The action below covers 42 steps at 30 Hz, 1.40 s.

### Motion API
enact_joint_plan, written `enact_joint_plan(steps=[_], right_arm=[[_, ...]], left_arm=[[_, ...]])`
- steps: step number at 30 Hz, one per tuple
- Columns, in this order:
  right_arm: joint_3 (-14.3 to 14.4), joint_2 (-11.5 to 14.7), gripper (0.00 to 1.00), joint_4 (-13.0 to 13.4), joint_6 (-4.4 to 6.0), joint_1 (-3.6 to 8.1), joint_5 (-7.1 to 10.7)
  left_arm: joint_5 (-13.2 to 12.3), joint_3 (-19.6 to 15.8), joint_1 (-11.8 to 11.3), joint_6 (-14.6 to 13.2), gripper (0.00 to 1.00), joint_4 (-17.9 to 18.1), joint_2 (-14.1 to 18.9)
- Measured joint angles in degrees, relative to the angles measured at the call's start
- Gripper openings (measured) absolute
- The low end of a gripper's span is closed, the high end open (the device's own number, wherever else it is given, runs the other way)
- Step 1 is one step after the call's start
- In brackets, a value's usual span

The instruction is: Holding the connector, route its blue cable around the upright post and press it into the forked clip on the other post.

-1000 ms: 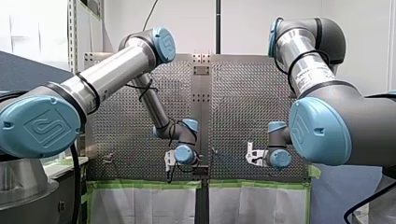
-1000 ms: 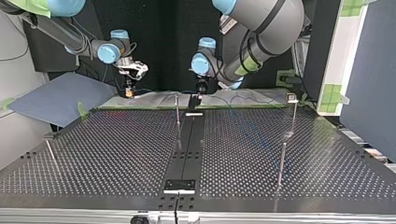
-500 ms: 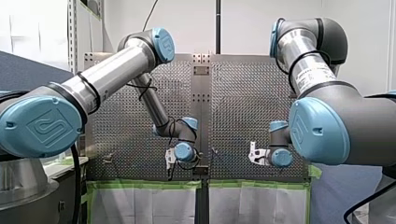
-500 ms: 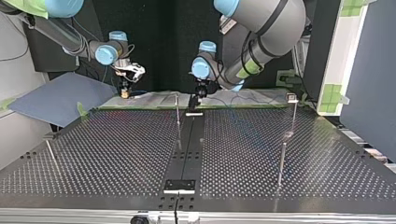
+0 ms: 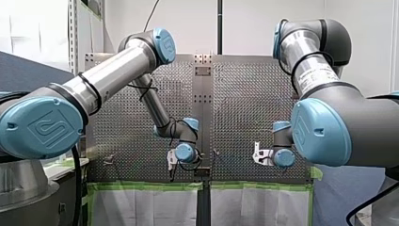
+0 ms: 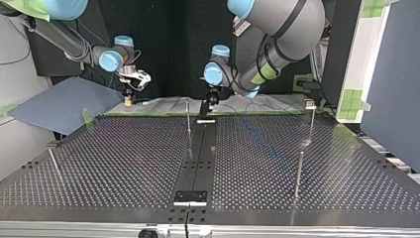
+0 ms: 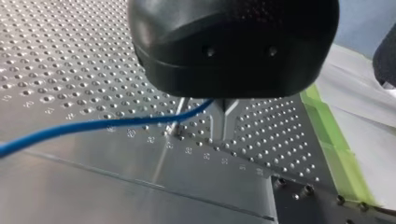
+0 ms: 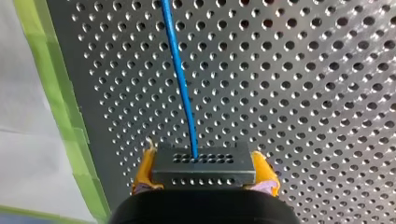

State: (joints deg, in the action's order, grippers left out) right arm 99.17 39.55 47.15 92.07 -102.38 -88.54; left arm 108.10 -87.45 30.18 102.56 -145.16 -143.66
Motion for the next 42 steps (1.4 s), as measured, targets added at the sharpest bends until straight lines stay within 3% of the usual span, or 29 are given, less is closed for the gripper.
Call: enact_joint_plan(steps=[5,8,15,27,36,38,39,41,42], right_arm=[[-2.27,-1.5,0.0,-2.23,-1.23,0.03,-0.89],[-3.74,-1.83,0.0,-3.7,-1.45,0.03,-1.01],[-6.37,-1.97,0.0,-6.77,-1.6,0.18,-1.1],[-10.67,-2.05,0.0,-8.72,-1.49,0.76,-1.4],[-13.31,-2.14,0.0,-10.13,-1.78,0.99,-1.47],[-13.38,-2.19,0.0,-10.36,-1.95,0.99,-1.47],[-13.39,-2.2,0.0,-10.45,-2.02,0.99,-1.47],[-13.4,-2.21,0.0,-10.65,-2.13,1.02,-1.47],[-13.4,-2.21,0.0,-10.75,-2.17,1.02,-1.47]], left_arm=[[-0.22,0.67,-0.01,0.09,0.0,-0.43,-0.02],[-0.38,1.25,-0.03,0.25,0.0,-0.87,-0.01],[-1.11,2.53,-0.47,1.23,0.0,-1.26,-0.02],[-4.24,3.65,-2.16,2.76,0.0,-1.79,-0.04],[-4.69,4.13,-3.22,2.94,0.0,-2.48,-0.05],[-4.7,4.14,-3.3,2.97,0.17,-2.61,-0.03],[-4.7,4.14,-3.34,3.05,0.17,-2.71,-0.01],[-4.72,4.13,-3.39,3.22,0.67,-2.8,-0.01],[-4.83,4.14,-3.39,3.23,0.67,-2.82,0.0]])
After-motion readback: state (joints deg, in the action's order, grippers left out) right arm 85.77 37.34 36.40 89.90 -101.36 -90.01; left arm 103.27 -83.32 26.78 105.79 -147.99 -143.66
